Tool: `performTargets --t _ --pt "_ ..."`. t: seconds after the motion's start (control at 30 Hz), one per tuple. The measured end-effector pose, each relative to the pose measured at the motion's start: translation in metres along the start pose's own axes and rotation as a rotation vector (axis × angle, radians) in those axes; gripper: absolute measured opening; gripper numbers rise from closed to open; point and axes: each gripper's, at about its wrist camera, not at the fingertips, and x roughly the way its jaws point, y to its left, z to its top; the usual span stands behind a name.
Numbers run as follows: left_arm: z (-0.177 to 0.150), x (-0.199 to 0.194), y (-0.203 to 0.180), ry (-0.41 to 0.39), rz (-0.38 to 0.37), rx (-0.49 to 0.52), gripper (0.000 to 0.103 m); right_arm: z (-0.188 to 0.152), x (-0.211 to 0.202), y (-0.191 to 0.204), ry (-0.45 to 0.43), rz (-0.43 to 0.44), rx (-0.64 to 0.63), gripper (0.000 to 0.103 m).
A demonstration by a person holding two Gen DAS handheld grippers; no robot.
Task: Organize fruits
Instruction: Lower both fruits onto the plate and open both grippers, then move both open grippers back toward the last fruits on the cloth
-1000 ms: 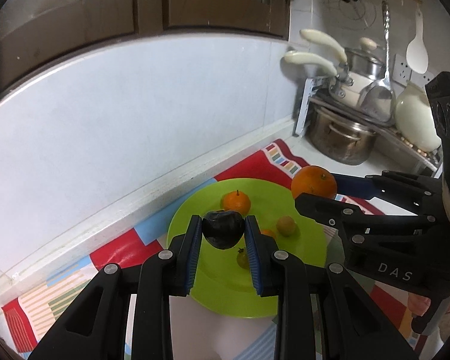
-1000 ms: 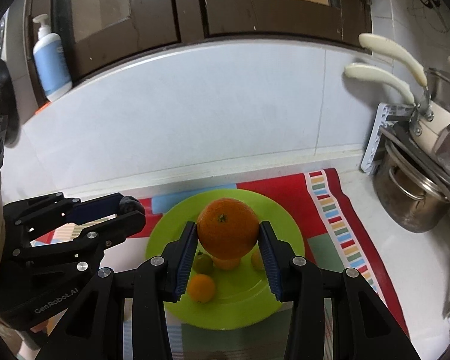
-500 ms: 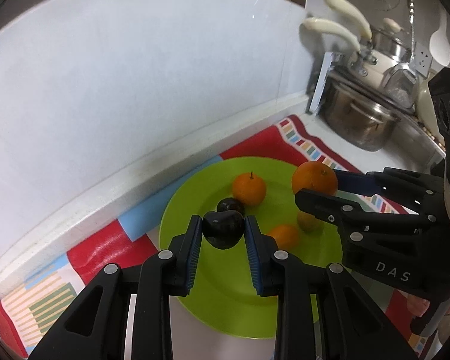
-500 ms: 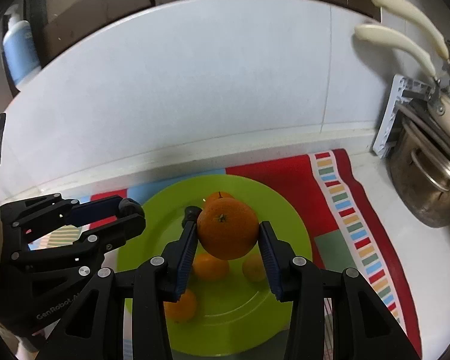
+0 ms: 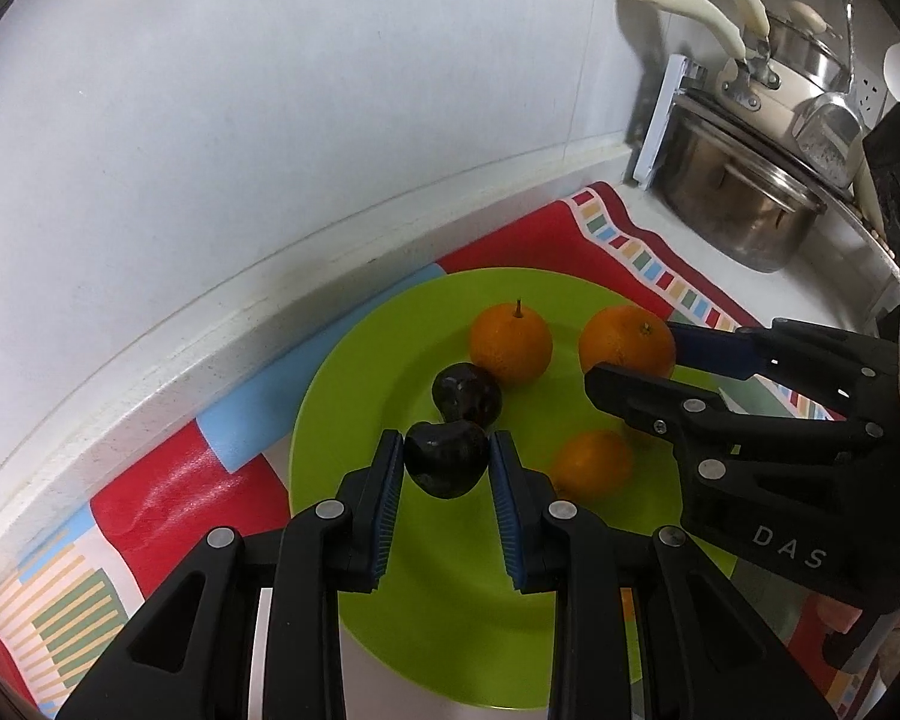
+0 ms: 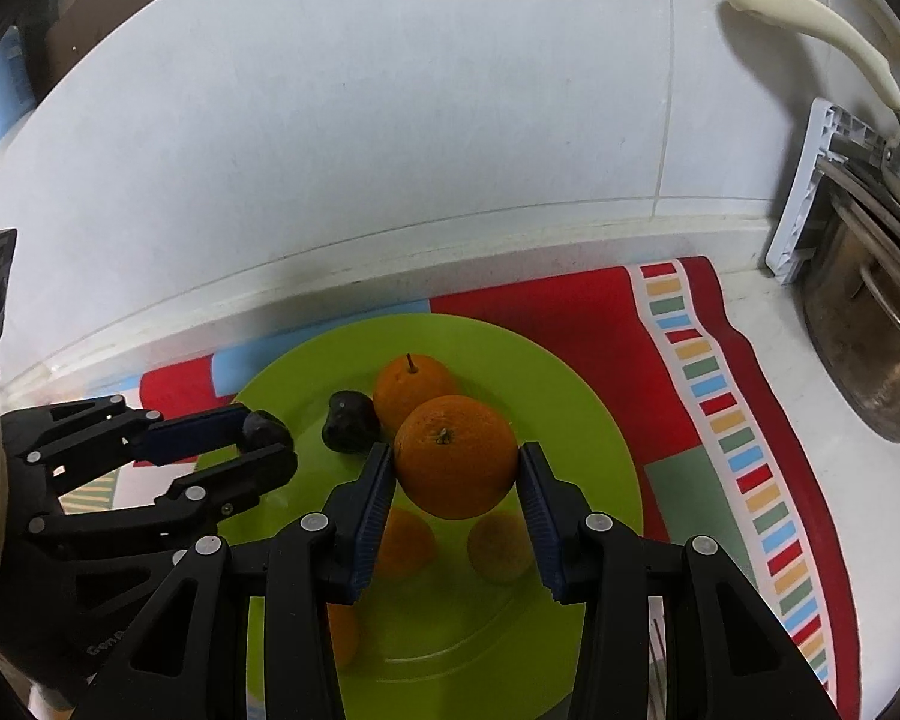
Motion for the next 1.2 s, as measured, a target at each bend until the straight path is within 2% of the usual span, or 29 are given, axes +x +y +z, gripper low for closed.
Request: performTargets --t 0.1,0.2,0.4,0.7,1.0,1.1,1.2 --pt "0.0 -0.004 0.0 -0.01 0.006 -0.005 0.037 0.0 0.0 0.0 0.002 -0.001 0.004 0.044" --pt "0.0 -0.012 0.003 -0.025 0.016 -0.01 0.038 0.002 -0.005 -0.001 -0.015 -0.02 0.006 0.05" --pt "-0.004 -0.042 0.005 -0.091 0.051 -0.026 0.046 -0.001 -0.024 0.002 -0.039 -0.032 0.014 0.05" --pt "-0.015 -0.087 0.006 -0.156 0.059 -0.05 0.055 -0.014 -0.067 0.013 -0.089 -0.042 0.013 0.05" --pt "-0.029 -0.139 -0.005 -0.237 0.08 -0.029 0.065 -0.029 -0.114 0.032 -0.152 -0.04 -0.006 0.05" --pt "-0.038 -0.153 -0.008 -0.263 0.1 -0.028 0.069 -0.035 -0.129 0.037 -0.17 -0.042 0.001 0.056" --pt "-0.047 -0.163 -0.009 -0.27 0.109 -0.03 0.07 -0.043 -0.142 0.042 -0.192 -0.062 -0.006 0.057"
